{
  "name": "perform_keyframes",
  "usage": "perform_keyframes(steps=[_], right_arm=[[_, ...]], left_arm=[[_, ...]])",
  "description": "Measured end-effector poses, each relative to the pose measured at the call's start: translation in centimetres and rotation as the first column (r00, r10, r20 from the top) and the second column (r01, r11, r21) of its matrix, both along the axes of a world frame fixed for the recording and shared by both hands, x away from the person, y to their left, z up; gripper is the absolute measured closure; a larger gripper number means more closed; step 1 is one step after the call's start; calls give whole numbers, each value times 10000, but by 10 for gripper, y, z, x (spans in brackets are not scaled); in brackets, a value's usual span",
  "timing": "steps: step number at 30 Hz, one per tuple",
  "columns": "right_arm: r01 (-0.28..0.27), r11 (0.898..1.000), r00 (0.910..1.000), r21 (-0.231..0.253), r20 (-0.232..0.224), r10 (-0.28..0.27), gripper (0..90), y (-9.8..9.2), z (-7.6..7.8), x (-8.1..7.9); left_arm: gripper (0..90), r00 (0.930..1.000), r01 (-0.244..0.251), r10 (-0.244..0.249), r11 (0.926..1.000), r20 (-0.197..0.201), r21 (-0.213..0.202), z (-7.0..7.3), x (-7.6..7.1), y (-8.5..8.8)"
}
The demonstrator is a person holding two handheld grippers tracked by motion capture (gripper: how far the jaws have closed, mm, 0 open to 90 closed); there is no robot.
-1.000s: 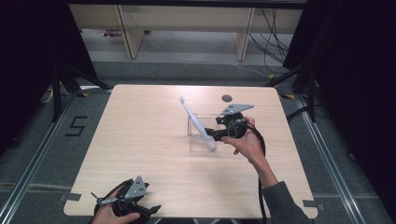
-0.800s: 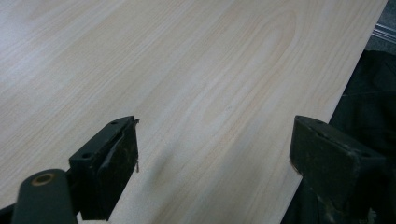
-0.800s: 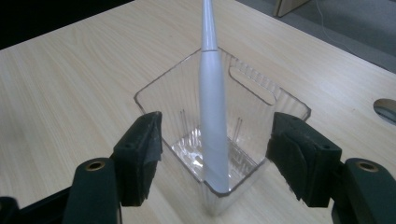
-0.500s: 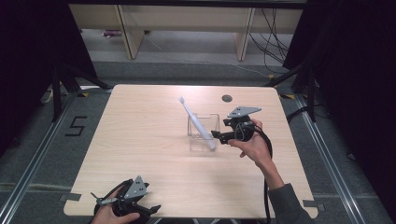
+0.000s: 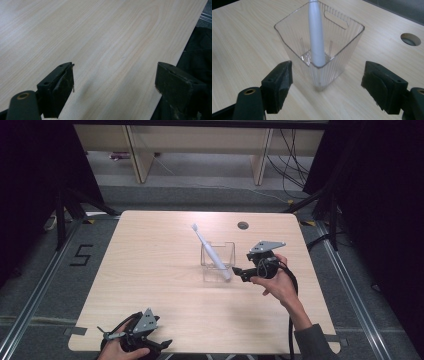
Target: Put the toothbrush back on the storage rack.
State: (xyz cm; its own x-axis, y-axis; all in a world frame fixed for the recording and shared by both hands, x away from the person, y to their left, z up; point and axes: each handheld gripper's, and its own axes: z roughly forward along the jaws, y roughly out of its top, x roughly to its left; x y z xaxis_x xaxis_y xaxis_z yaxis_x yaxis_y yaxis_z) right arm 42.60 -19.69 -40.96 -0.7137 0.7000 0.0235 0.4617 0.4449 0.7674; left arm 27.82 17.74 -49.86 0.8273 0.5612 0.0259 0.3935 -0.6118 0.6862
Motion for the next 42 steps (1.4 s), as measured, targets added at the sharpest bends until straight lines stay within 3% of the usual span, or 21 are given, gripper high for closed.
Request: perform_keyframes(steps=[2,7,8,11,13,16,18,19,24,29,34,36,37,39,41,42], right_arm=[[42,10000,9998,81,176,-43,244,-4,-3,-3],[170,9997,9998,163,71,-171,244,-14,-7,-8],[273,9995,9995,156,-144,-271,244,-16,-8,-11],[322,9993,9995,203,25,-323,245,-20,-11,-13],[506,9982,9983,312,-295,-497,244,-22,-12,-17],[357,9990,9994,270,-36,-356,244,-25,-16,-17],[480,9983,9986,343,-258,-471,244,-26,-16,-21],[348,9989,9994,307,-25,-348,245,-27,-18,-21],[611,9964,9980,589,-199,-601,216,-30,-20,-33],[575,9973,9983,459,-56,-573,214,-33,-25,-37],[647,9956,9977,684,-249,-631,215,-31,-29,-43],[550,9971,9983,534,136,-558,219,-31,-31,-44],[758,9949,9970,672,-216,-746,218,-30,-32,-47],[542,9973,9985,500,2,-543,216,-31,-35,-48],[599,9969,9982,507,-50,-597,215,-31,-38,-51],[669,9959,9974,605,-315,-651,214,-31,-39,-53]], left_arm=[[149,10000,3,-3,10000,17,-7,0,0,0],[149,10000,5,-5,10000,-6,10,0,0,0],[149,10000,-7,6,10000,-16,-7,0,0,0],[149,9999,22,-21,10000,-101,80,-1,1,0],[149,9999,50,-50,10000,-109,71,0,1,0],[149,10000,-30,30,10000,-17,3,-1,0,0],[149,10000,-40,40,10000,-26,2,-1,0,0],[149,10000,-31,31,10000,-24,9,-1,0,0],[149,10000,12,-11,10000,-83,91,-1,1,0],[149,10000,-3,4,10000,-91,77,-1,1,0],[149,10000,-6,7,10000,-85,69,-1,1,0],[149,9999,-119,119,9999,-58,-28,-1,0,0],[149,9998,-177,176,9998,-125,-65,-1,0,0],[149,9999,3,-3,10000,-117,66,-1,1,0],[149,9999,3,-2,10000,-106,64,-1,1,0],[149,9998,-129,128,9999,-134,-38,-1,0,0]])
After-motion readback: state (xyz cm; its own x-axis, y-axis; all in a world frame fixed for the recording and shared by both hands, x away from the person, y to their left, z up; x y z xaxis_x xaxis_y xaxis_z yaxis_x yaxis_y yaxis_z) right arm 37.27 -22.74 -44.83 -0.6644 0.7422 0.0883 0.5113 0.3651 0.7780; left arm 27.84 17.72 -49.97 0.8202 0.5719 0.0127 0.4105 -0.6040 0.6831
